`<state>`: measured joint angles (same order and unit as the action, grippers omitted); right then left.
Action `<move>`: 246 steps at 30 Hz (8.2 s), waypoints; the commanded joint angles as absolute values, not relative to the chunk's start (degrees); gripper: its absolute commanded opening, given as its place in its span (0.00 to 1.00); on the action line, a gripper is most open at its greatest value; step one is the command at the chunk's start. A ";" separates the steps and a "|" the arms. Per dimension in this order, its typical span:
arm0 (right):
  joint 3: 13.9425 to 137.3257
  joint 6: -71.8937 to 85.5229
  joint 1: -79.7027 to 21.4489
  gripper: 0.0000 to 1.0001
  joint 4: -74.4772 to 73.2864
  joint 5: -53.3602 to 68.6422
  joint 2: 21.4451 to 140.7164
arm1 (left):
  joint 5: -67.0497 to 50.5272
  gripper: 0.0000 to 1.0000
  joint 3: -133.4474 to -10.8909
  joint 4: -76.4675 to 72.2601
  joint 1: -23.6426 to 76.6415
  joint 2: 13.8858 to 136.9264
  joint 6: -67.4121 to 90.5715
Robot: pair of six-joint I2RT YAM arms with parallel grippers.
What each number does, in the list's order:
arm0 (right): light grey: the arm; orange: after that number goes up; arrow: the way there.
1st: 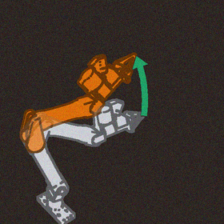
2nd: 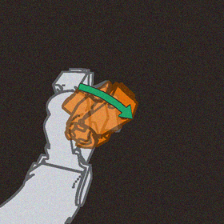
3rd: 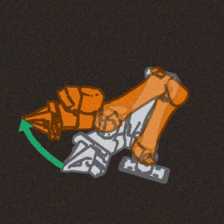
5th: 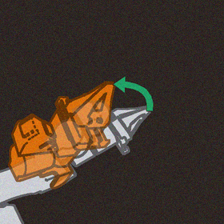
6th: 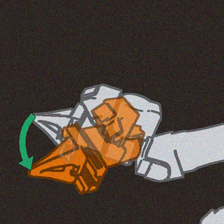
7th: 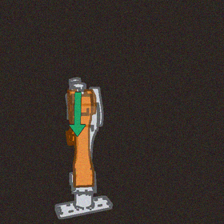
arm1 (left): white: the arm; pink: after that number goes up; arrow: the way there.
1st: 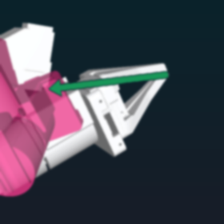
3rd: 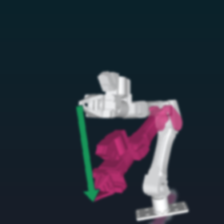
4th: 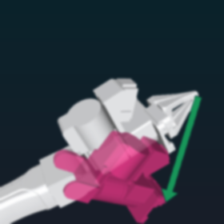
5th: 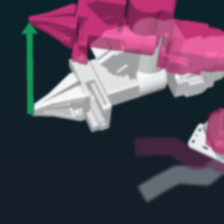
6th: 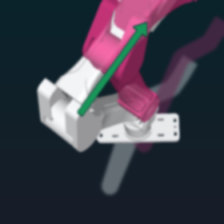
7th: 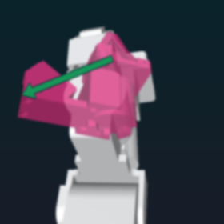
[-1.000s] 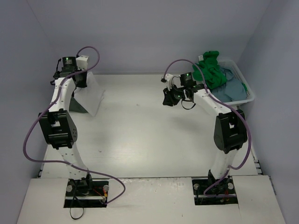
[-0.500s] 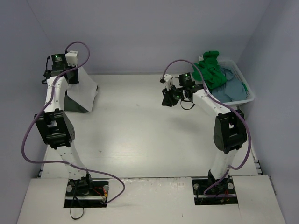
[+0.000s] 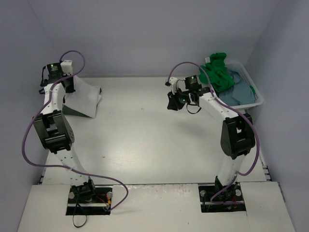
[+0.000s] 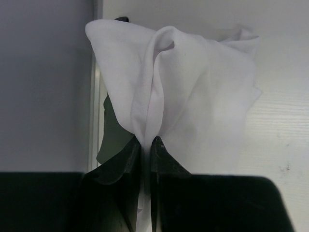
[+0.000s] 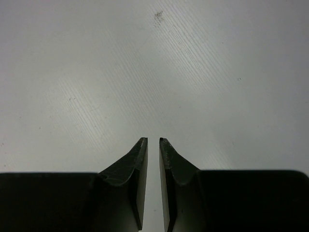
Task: Fold and stack the t-shirts
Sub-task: Place the square-folded T-shirt at the corner of the board, then pick up the crumpled T-shirt from the bin, then place the crumpled T-shirt at the center of the board, then flatten out the crumpled T-shirt at the center of the board.
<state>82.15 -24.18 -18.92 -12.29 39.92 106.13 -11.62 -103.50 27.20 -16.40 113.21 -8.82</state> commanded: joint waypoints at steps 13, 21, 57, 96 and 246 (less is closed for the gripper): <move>82.62 -24.26 -19.42 0.13 -12.39 42.10 105.38 | -1.68 0.00 -106.43 15.47 -17.31 120.40 -11.60; 82.62 -24.26 -19.42 0.13 -12.57 42.63 105.73 | 8.69 0.33 -107.84 13.01 -16.52 124.28 -11.95; 91.05 -35.32 -12.22 0.37 5.26 -11.32 101.51 | -31.81 0.43 -94.33 40.34 -8.97 84.82 -4.30; 99.83 -32.44 -3.78 0.00 -7.01 -1.08 104.18 | -29.09 0.43 -82.97 36.12 -8.88 81.65 -4.22; 70.06 -36.82 -18.54 0.62 -22.67 -13.47 88.95 | -35.60 0.50 -85.79 32.52 23.91 99.67 -10.37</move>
<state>69.56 -36.12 -16.62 -24.69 -12.69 93.91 -35.75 -85.93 33.98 24.25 105.71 -8.93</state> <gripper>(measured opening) 0.621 0.494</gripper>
